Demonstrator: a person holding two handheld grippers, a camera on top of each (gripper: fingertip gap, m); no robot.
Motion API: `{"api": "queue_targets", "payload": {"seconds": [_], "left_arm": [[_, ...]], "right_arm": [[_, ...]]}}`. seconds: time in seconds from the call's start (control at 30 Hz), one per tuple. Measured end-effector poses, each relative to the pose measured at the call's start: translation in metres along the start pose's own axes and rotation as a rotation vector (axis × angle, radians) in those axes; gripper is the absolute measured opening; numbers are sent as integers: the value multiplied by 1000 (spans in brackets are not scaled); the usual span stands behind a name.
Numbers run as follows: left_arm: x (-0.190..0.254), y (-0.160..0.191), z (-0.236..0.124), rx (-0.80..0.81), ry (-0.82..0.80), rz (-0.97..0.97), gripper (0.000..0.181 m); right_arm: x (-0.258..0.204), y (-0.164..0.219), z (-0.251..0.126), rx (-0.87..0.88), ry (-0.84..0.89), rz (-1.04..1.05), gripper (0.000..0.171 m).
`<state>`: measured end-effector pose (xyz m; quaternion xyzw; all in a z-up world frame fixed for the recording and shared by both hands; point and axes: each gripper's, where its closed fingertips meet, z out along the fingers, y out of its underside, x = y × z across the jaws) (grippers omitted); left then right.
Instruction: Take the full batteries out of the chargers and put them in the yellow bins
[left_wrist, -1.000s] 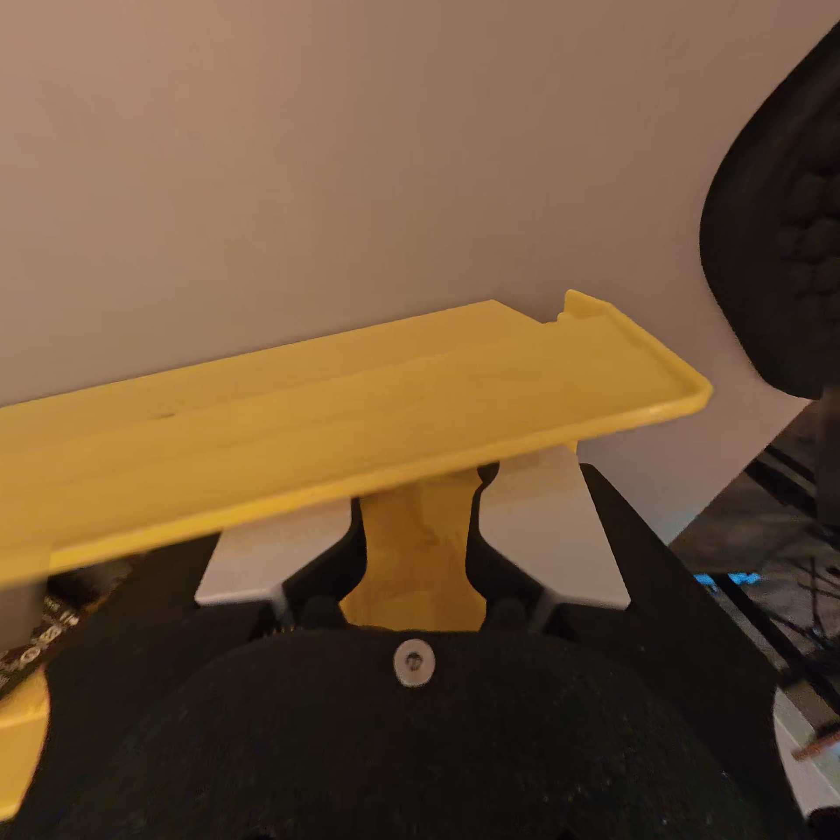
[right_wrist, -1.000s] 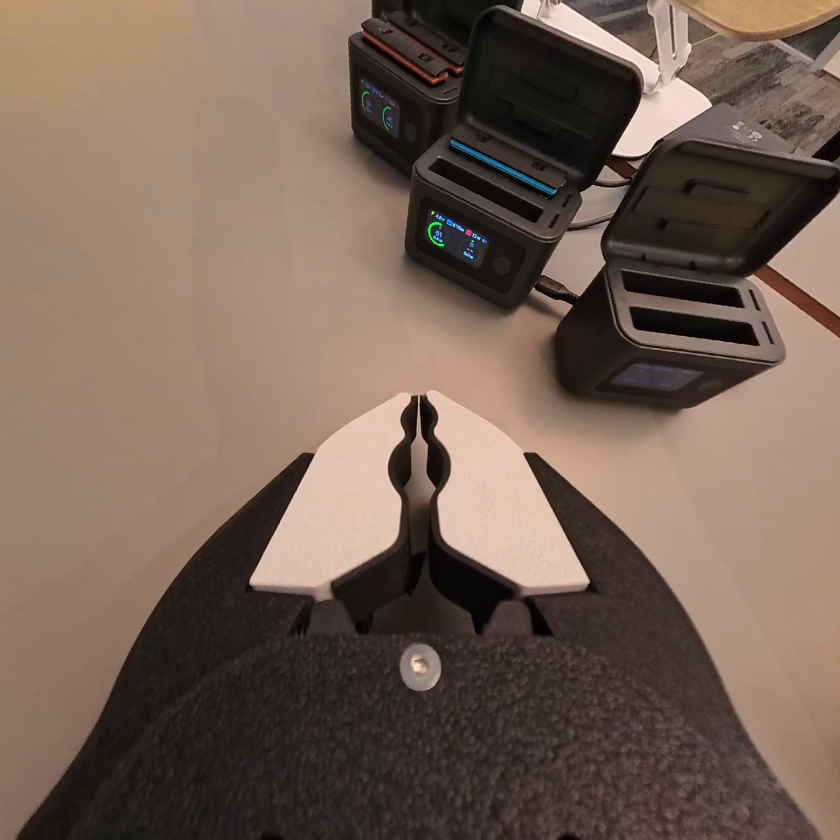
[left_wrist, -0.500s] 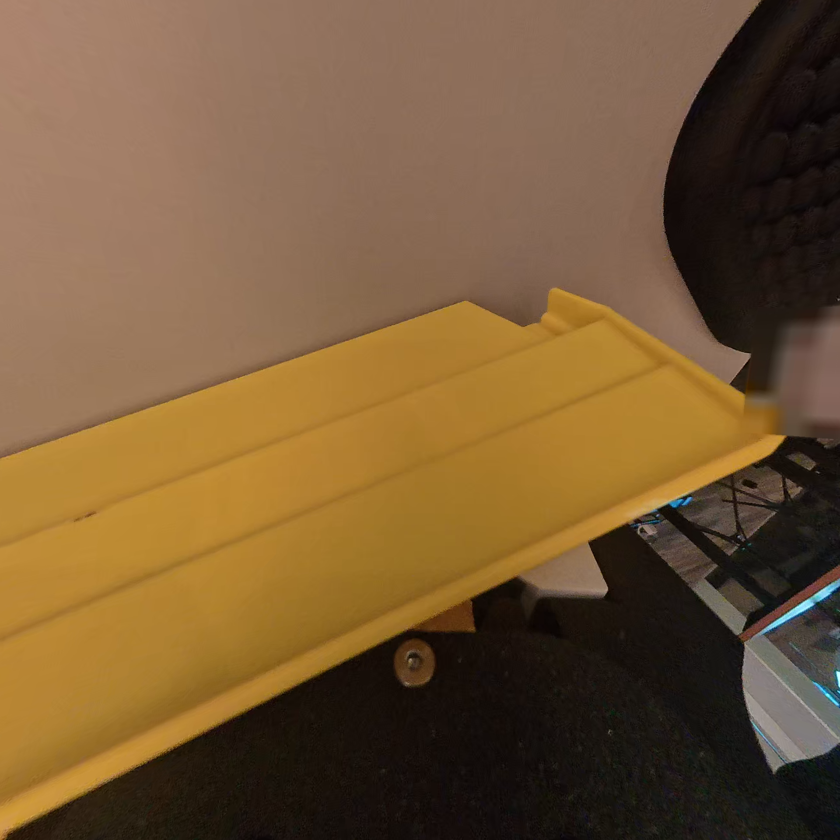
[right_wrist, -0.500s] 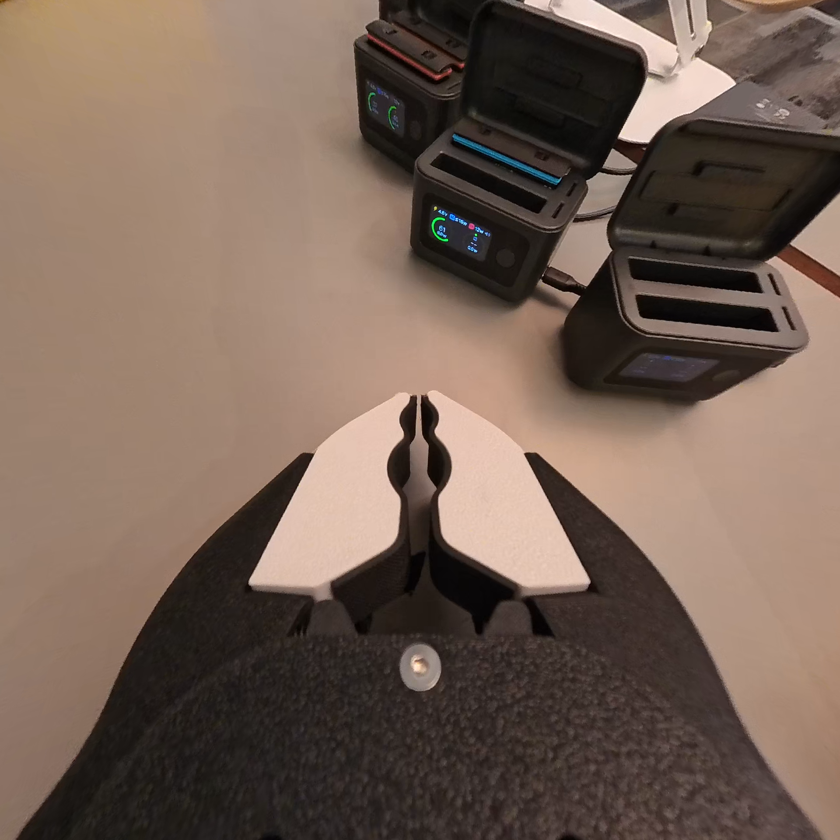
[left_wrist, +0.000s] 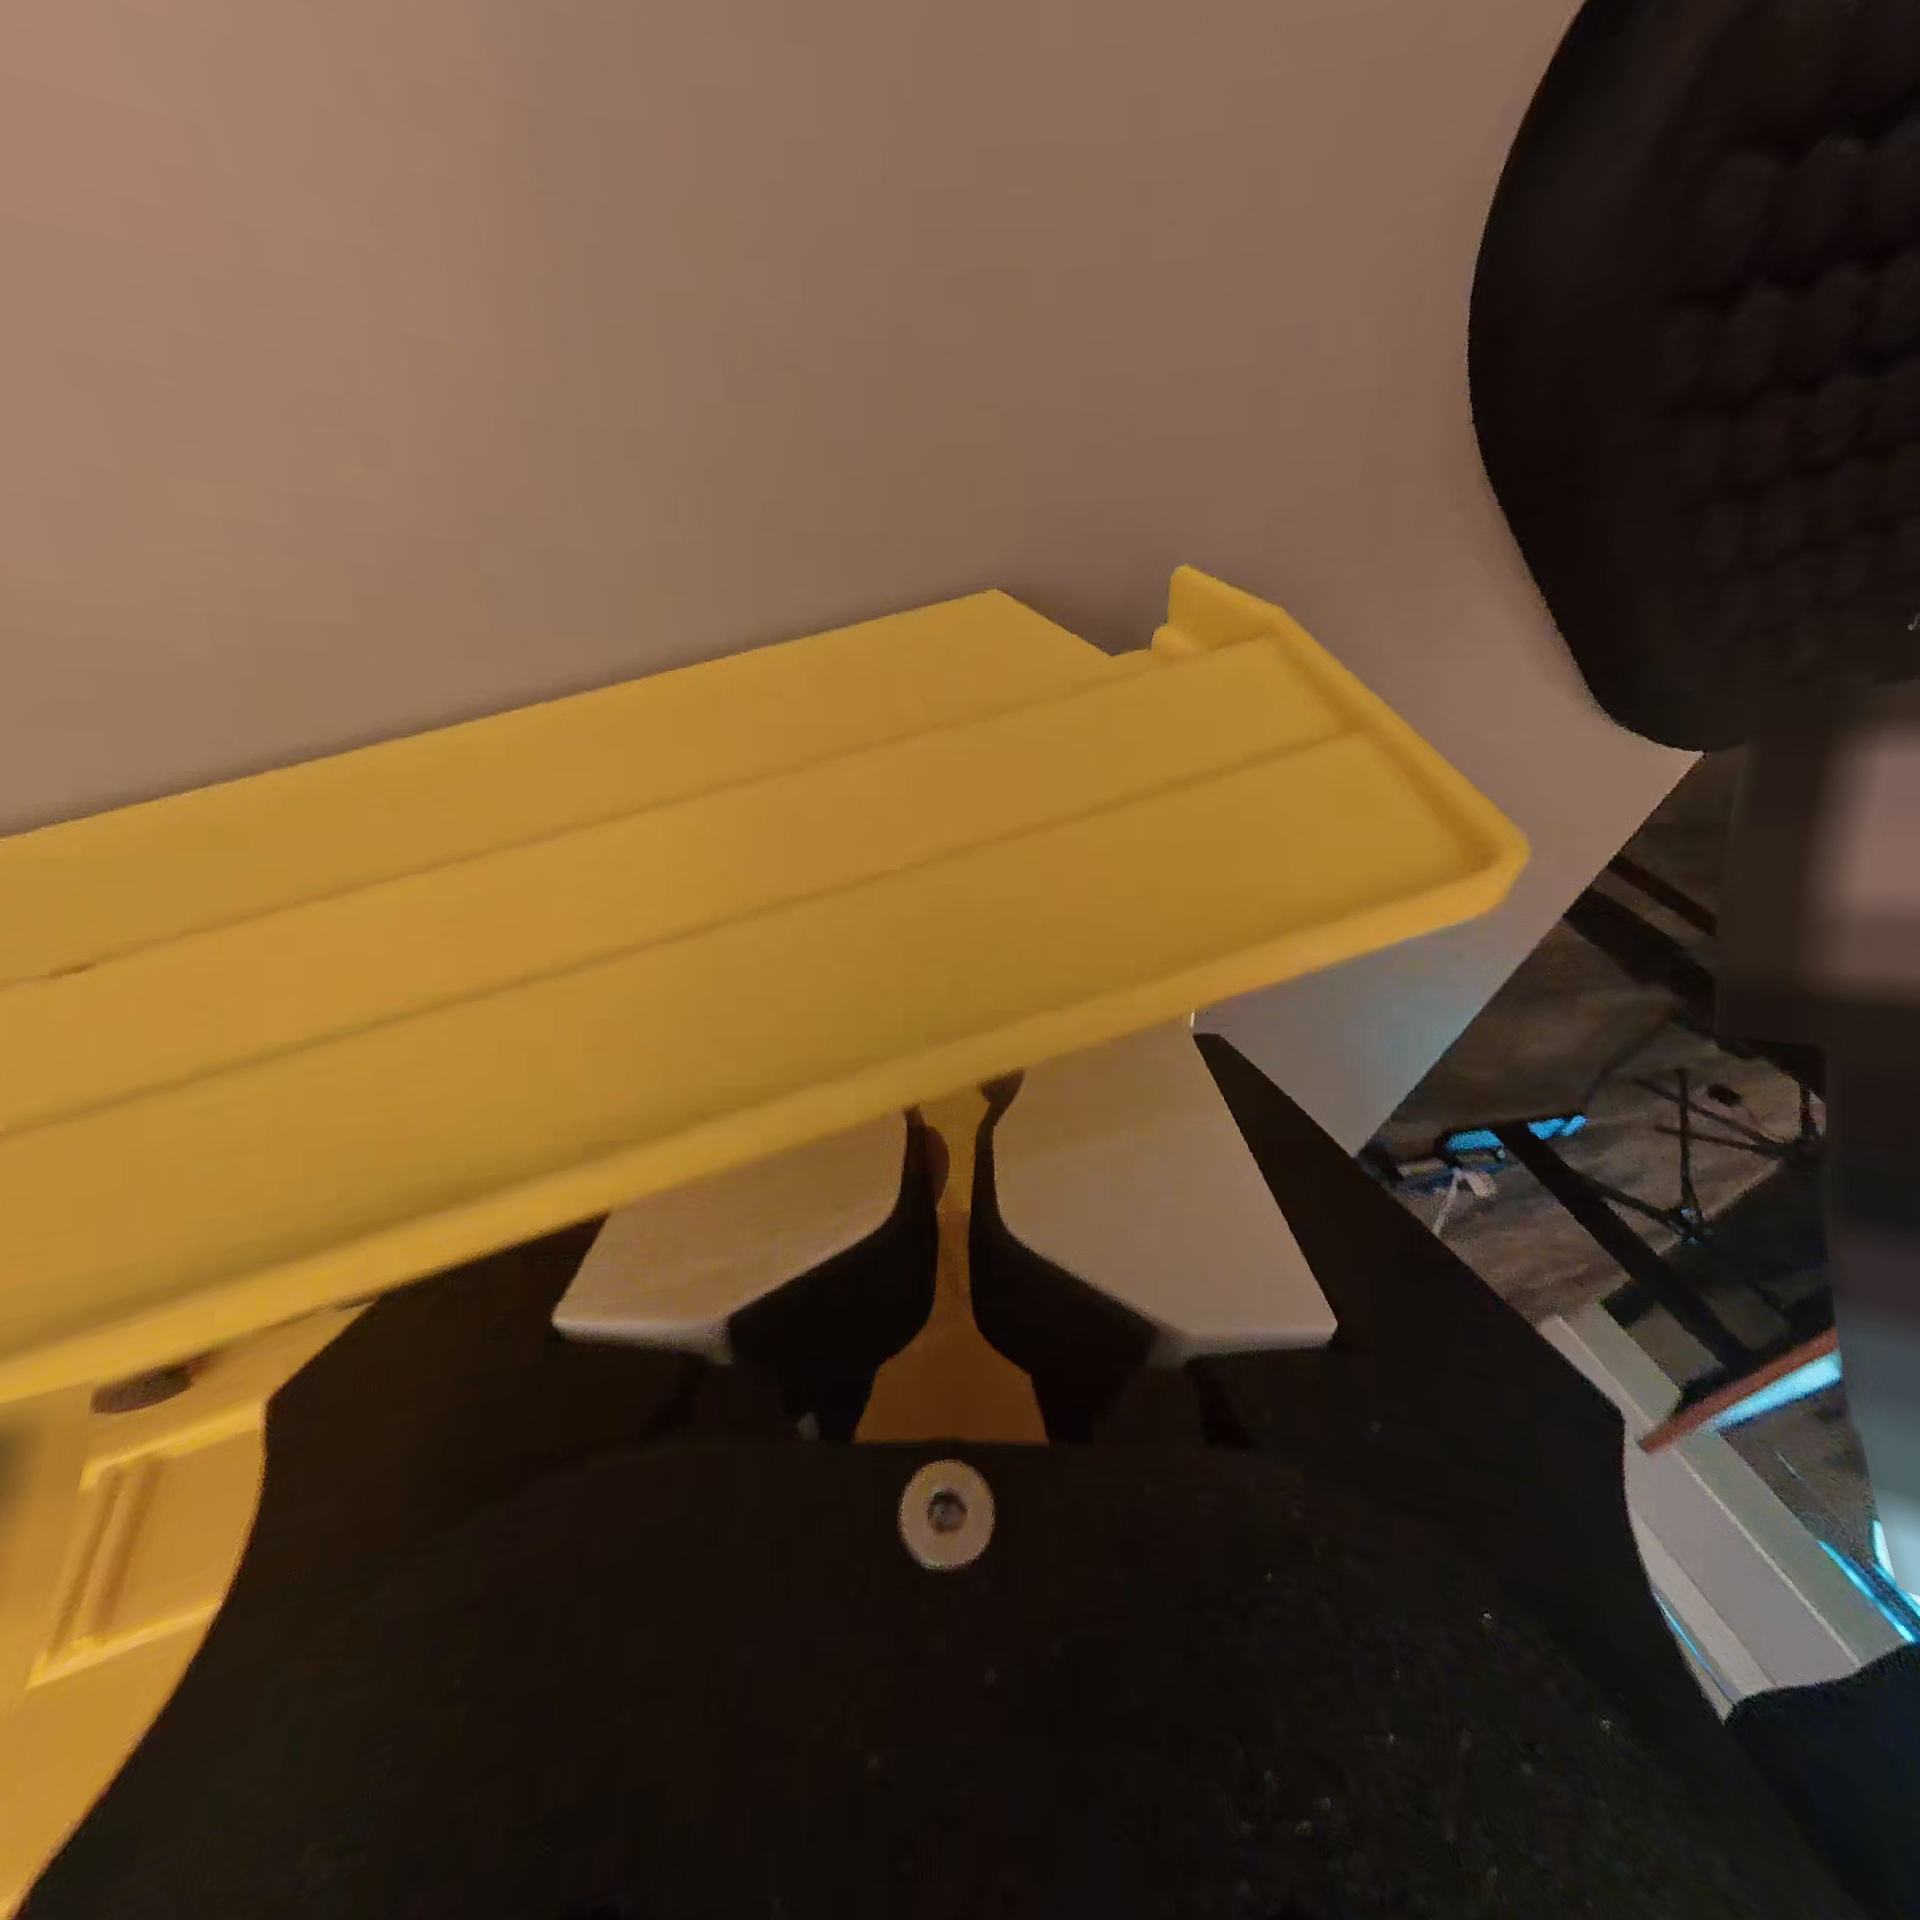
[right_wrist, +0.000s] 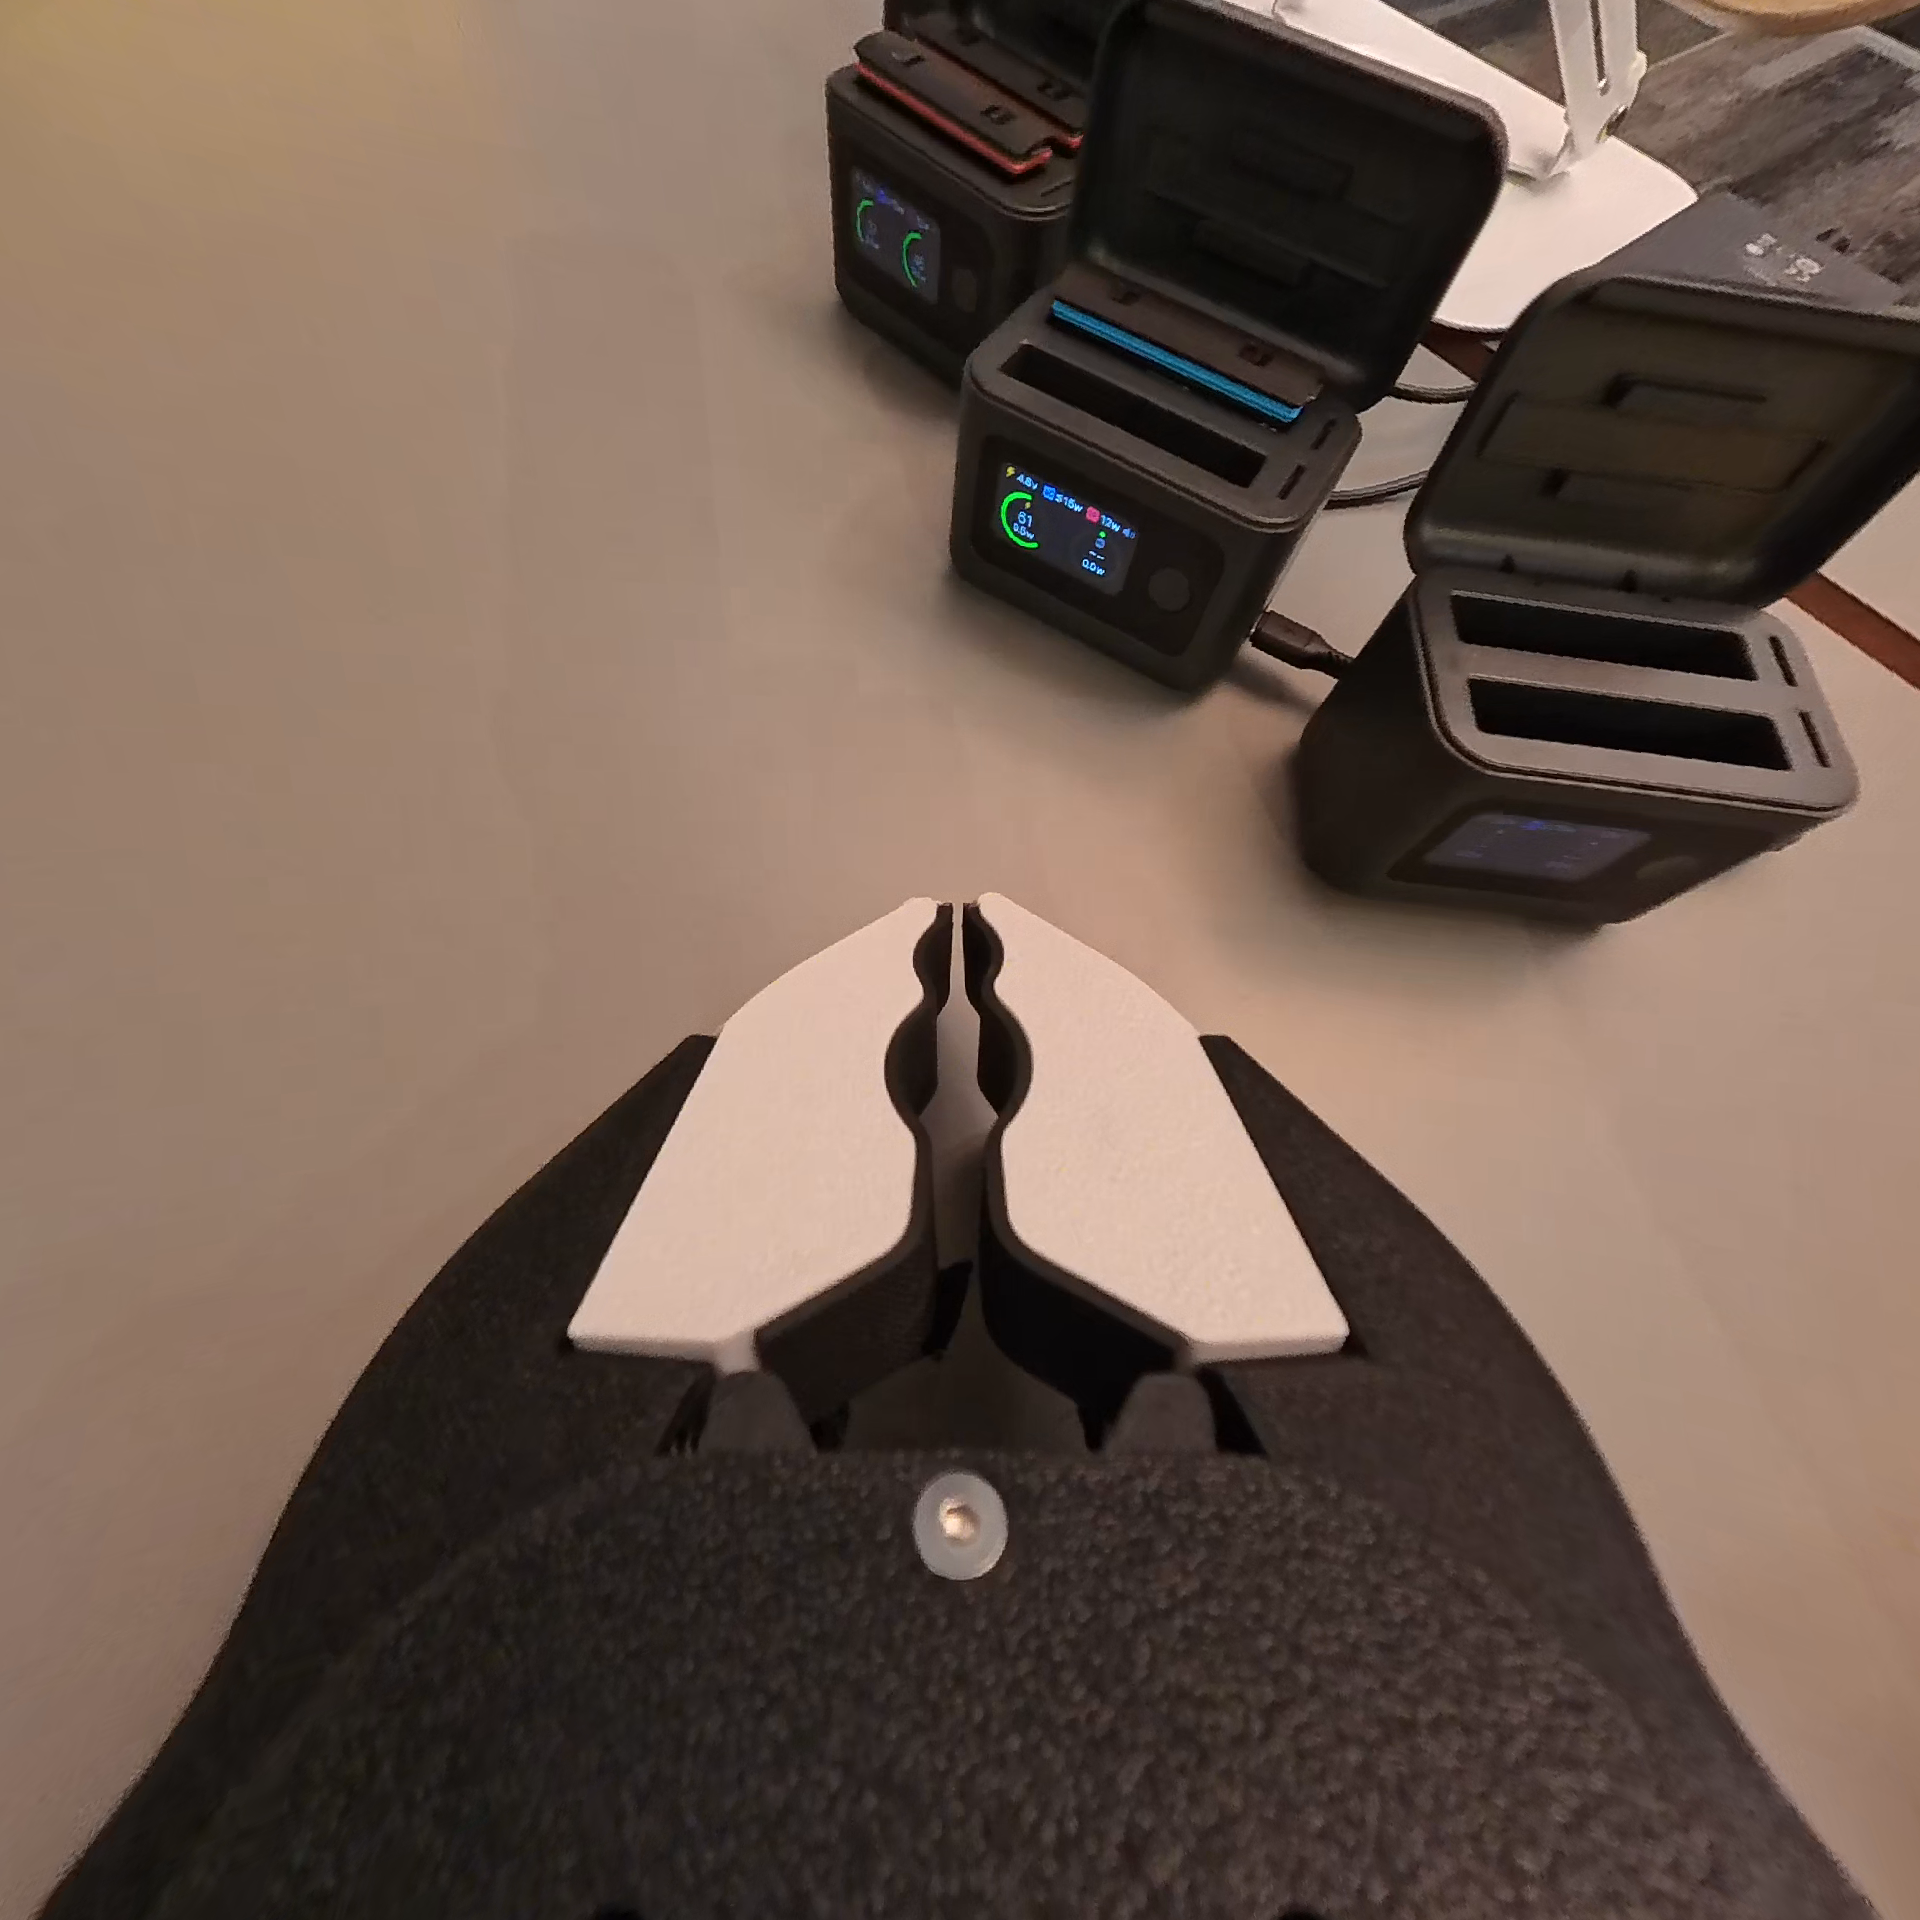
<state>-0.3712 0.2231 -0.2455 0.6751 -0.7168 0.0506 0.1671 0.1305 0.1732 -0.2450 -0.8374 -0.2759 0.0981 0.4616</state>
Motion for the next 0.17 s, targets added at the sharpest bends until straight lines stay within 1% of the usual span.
{"api": "queue_targets", "payload": {"seconds": [0.03,0.1,0.17], "left_arm": [[-2,-2,-2,16,-18,5,0],[-12,-7,-5,59,-92,38,0],[-18,-11,-5,88,-125,53,0]], "right_arm": [[0,0,0,0,1,-2,1],[0,0,0,-1,2,-6,1],[-1,0,0,-4,1,-8,1]]}}
